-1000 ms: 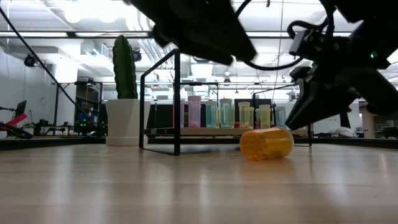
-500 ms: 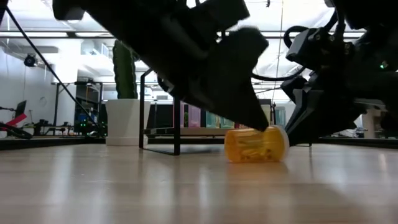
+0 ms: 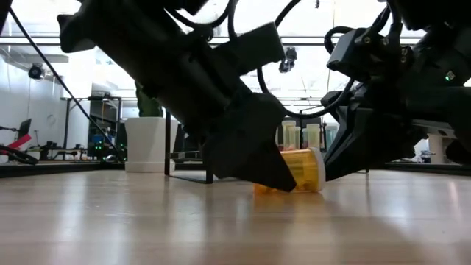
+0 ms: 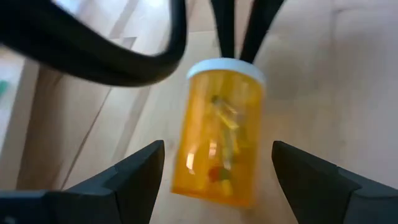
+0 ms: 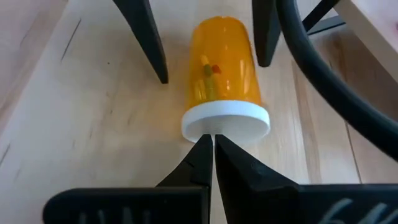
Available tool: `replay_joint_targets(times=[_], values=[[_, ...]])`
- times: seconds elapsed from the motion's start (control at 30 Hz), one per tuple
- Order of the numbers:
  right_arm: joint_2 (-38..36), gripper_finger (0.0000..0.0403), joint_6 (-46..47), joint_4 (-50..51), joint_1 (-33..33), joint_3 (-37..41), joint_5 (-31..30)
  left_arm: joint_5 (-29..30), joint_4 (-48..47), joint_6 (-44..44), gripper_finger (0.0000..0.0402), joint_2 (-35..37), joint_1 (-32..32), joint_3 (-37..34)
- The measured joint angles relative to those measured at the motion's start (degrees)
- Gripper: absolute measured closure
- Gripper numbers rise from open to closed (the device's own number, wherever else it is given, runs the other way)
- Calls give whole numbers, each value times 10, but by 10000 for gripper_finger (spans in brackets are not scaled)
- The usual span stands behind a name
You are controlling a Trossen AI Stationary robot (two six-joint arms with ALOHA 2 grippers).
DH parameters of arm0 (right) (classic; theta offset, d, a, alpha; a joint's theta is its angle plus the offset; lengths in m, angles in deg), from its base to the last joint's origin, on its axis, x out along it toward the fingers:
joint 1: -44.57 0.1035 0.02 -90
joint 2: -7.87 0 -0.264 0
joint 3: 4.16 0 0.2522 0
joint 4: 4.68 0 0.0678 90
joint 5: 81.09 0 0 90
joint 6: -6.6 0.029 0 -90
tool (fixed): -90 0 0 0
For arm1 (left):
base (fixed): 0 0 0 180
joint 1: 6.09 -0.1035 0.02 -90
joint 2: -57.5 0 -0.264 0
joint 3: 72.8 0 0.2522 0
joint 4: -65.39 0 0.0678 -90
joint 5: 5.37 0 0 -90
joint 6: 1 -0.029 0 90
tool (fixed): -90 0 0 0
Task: Pick and place medicine bottles onto shelf by color
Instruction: Put the orange pill bottle on the shelf aligned with the other orange pill bottle
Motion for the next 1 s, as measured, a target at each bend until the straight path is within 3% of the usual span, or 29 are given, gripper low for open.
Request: replay_joint_targets(times=[0.13,0.43,0.6,0.8,1.0], values=[[-5,394,3,3,4,0,0,-6,0,-2,144,0,0,0],[-60,394,3,31,34,0,-26,-7,0,1,251,0,0,0],[-102,394,0,47,60,2,-57,15,1,2,252,0,7,0],[-166,394,-44,28,95,13,-98,136,0,-30,230,22,46,0],[-210,394,-154,-194,112,72,-83,177,11,-86,237,80,83,-1]])
